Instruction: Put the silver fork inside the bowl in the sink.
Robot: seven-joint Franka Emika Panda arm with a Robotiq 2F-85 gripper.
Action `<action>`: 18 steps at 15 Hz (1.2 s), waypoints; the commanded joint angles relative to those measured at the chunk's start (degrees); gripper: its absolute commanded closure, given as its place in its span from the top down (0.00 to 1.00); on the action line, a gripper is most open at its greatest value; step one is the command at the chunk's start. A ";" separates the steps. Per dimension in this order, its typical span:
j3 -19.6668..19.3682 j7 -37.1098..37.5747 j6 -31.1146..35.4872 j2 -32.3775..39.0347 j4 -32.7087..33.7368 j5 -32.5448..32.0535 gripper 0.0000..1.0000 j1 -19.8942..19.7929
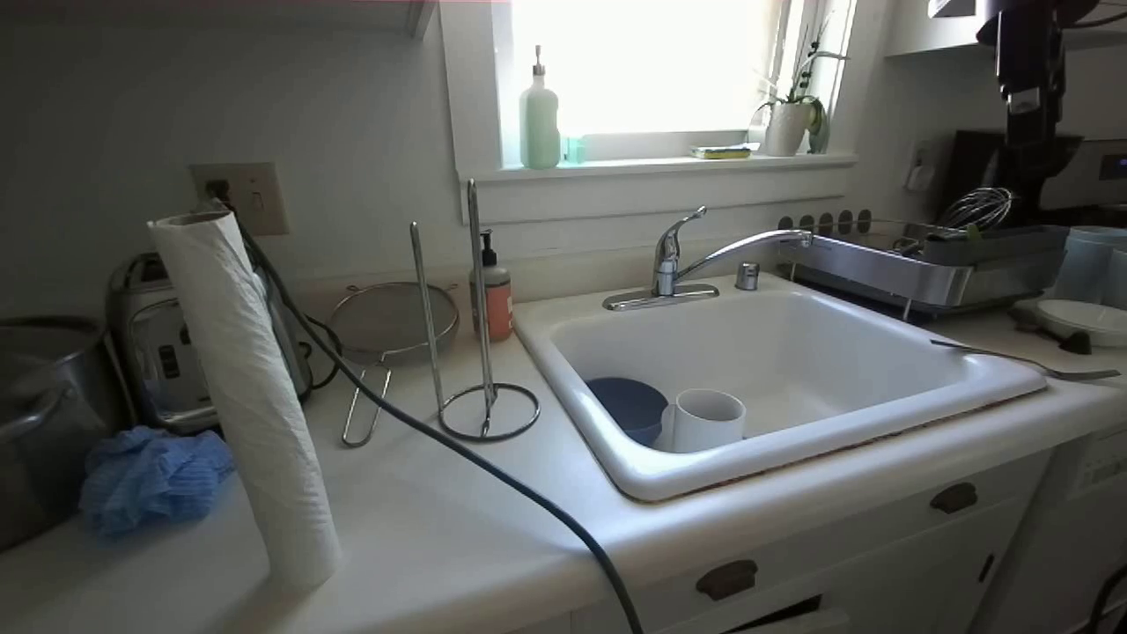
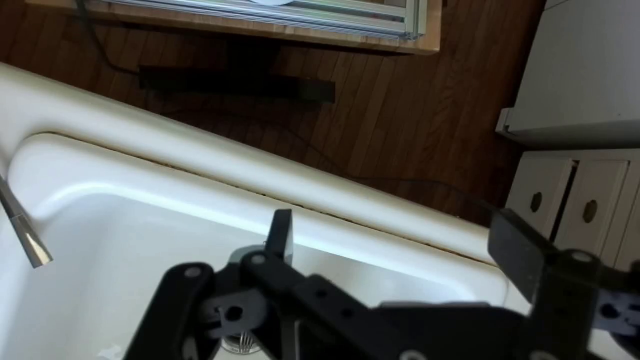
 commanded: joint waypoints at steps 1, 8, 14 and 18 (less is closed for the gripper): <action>0.97 -0.49 -0.20 0.12 0.14 0.35 1.00 -1.26; 6.36 13.69 9.30 11.35 2.36 -11.20 1.00 -4.26; 5.65 26.78 19.12 20.58 1.92 -23.05 1.00 -7.69; 5.16 38.26 21.97 27.74 2.50 -29.54 1.00 -8.78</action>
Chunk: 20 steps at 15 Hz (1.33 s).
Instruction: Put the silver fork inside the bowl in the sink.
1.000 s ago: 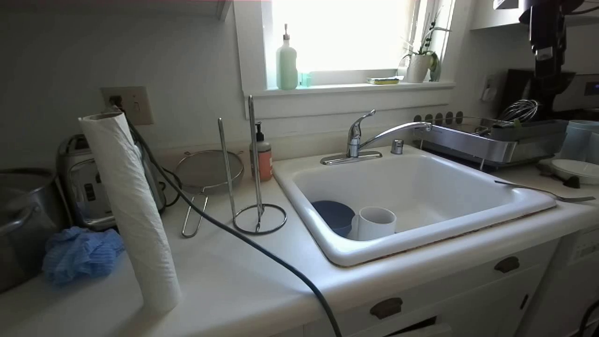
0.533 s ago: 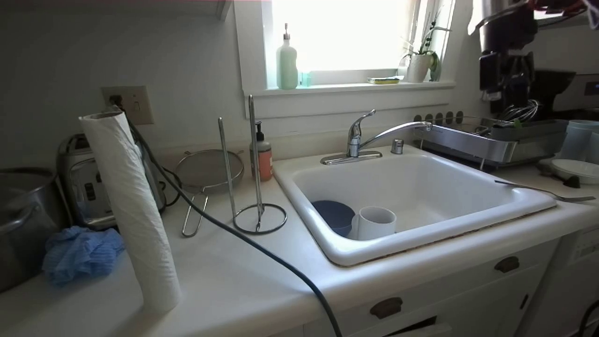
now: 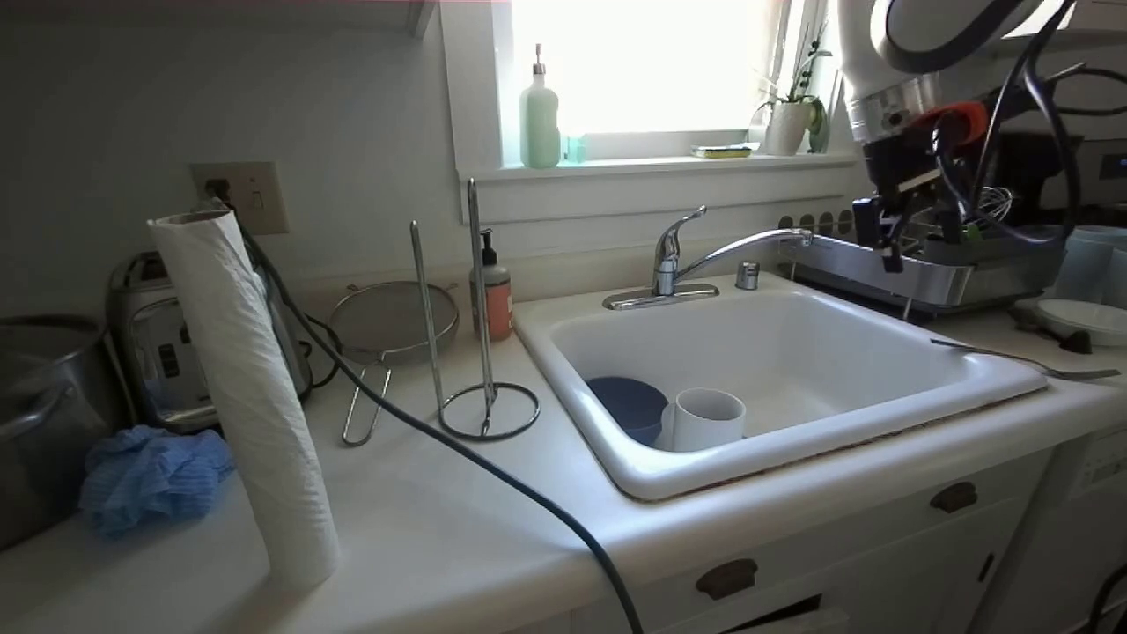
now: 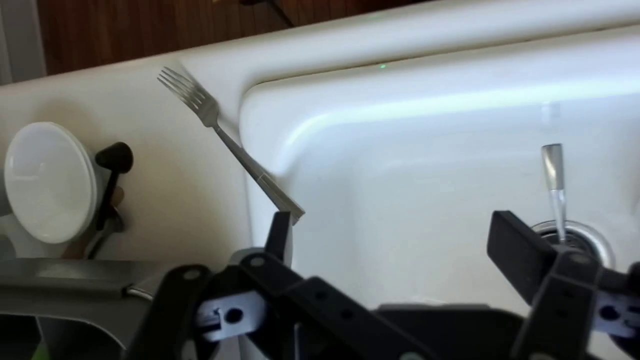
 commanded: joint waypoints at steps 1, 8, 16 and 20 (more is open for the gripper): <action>-0.21 11.27 0.78 7.56 2.28 -5.96 1.00 -0.48; -3.80 26.56 0.44 18.57 5.13 -9.84 1.00 0.59; -6.89 25.24 0.63 21.51 4.97 -8.21 1.00 0.86; -7.22 27.10 -0.03 22.91 6.23 -8.83 1.00 1.04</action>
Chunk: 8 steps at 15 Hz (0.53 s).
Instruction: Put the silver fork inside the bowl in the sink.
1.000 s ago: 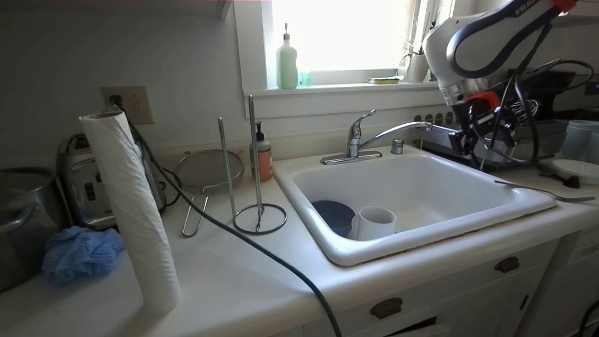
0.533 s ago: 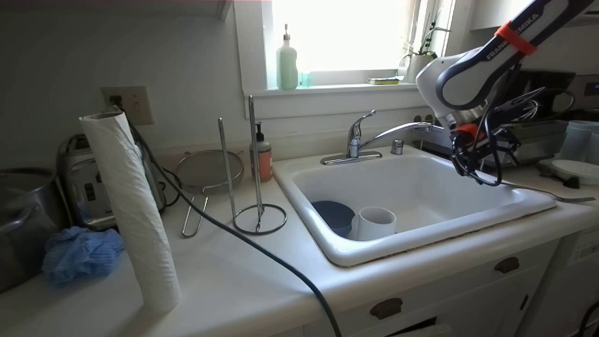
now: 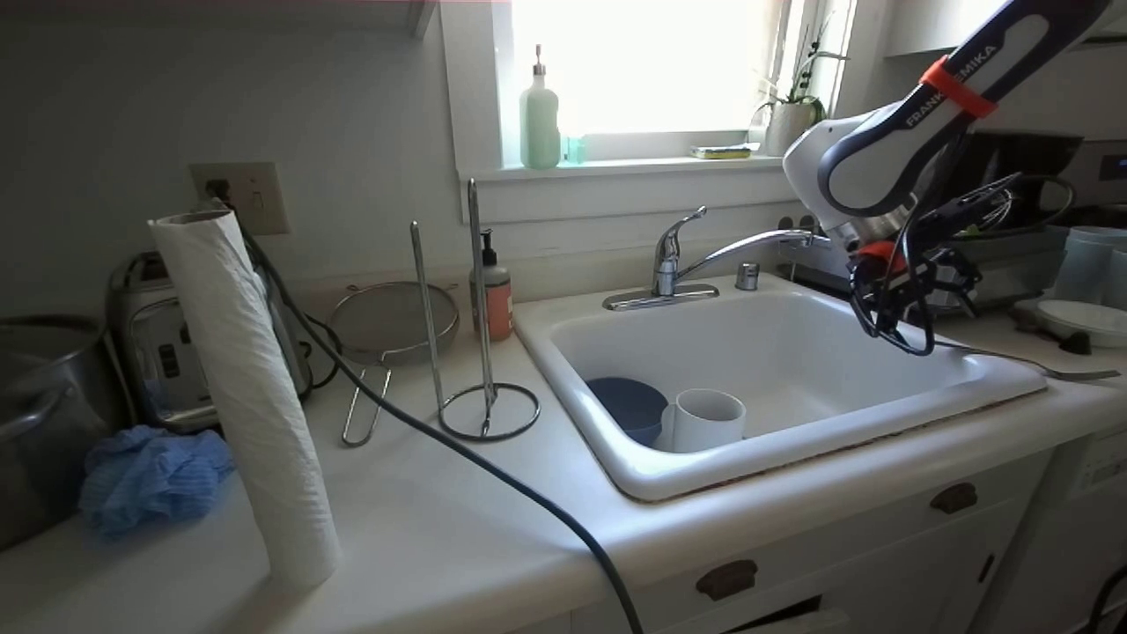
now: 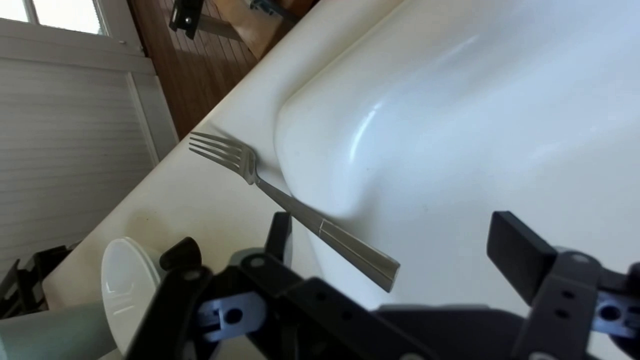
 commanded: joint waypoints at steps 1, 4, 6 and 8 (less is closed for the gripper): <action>-1.59 3.25 -0.35 2.40 1.54 -1.57 1.00 1.38; -2.11 7.75 -0.71 4.41 2.42 -4.03 1.00 2.40; -2.57 10.48 -0.87 6.04 3.17 -5.51 1.00 2.99; -2.98 12.64 -1.58 7.49 3.94 -6.36 1.00 3.57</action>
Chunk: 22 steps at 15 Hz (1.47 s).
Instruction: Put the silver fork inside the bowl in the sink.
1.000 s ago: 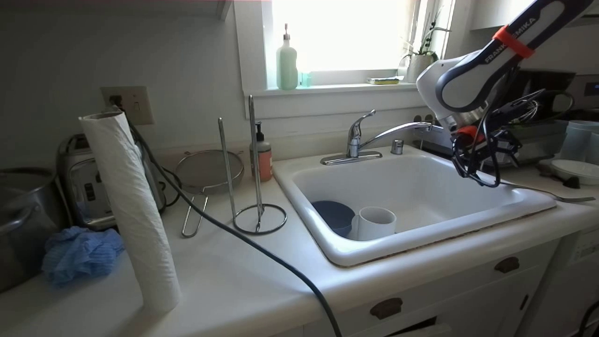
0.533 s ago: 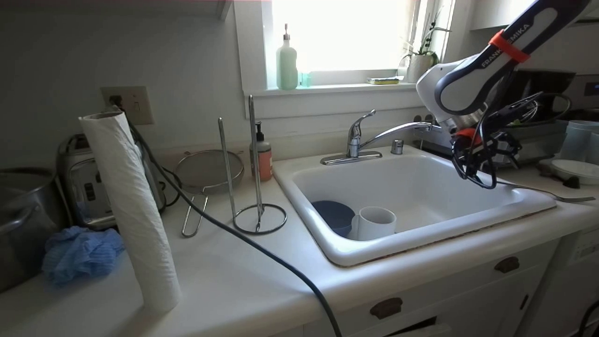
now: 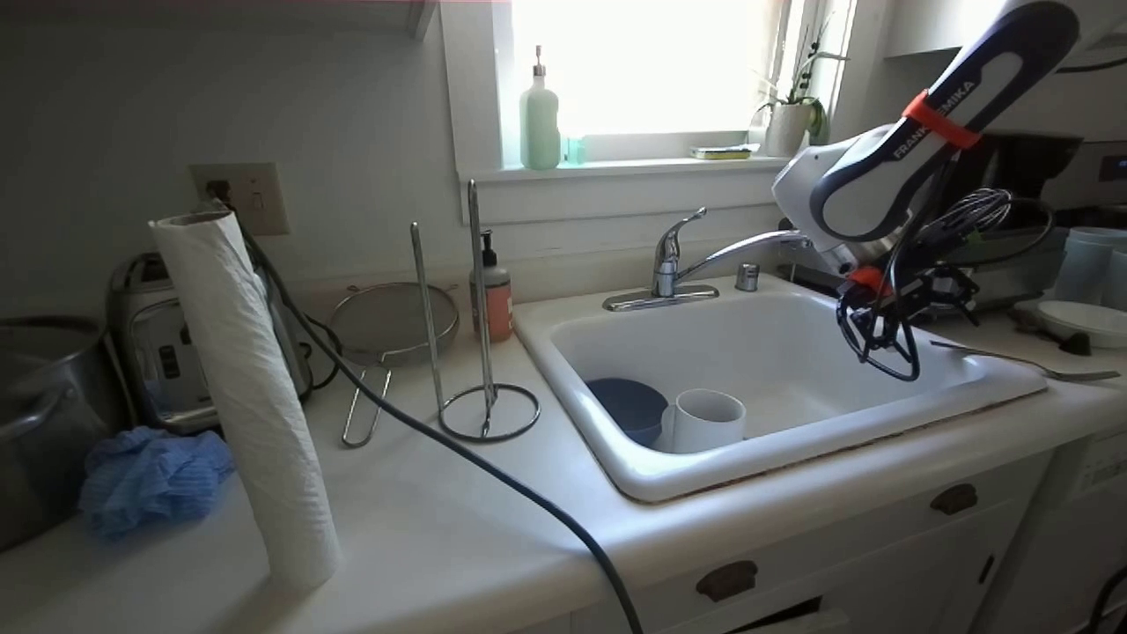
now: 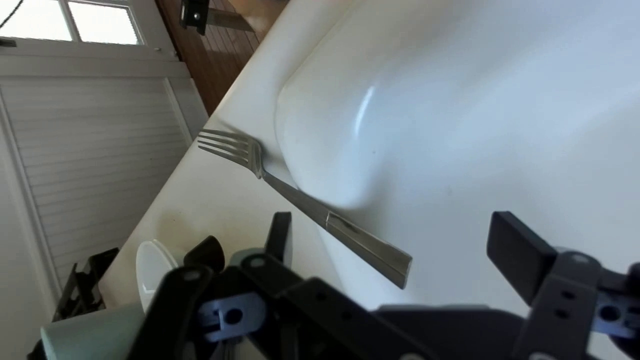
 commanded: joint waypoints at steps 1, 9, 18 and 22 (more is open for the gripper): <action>-1.46 4.62 -1.80 3.73 2.90 -2.65 1.00 1.87; -2.43 9.28 -2.72 6.55 5.33 -6.28 0.39 2.86; -1.72 8.62 -8.41 6.36 6.72 -5.82 0.32 3.73; -1.59 8.21 -9.18 6.90 7.04 -5.60 0.28 3.49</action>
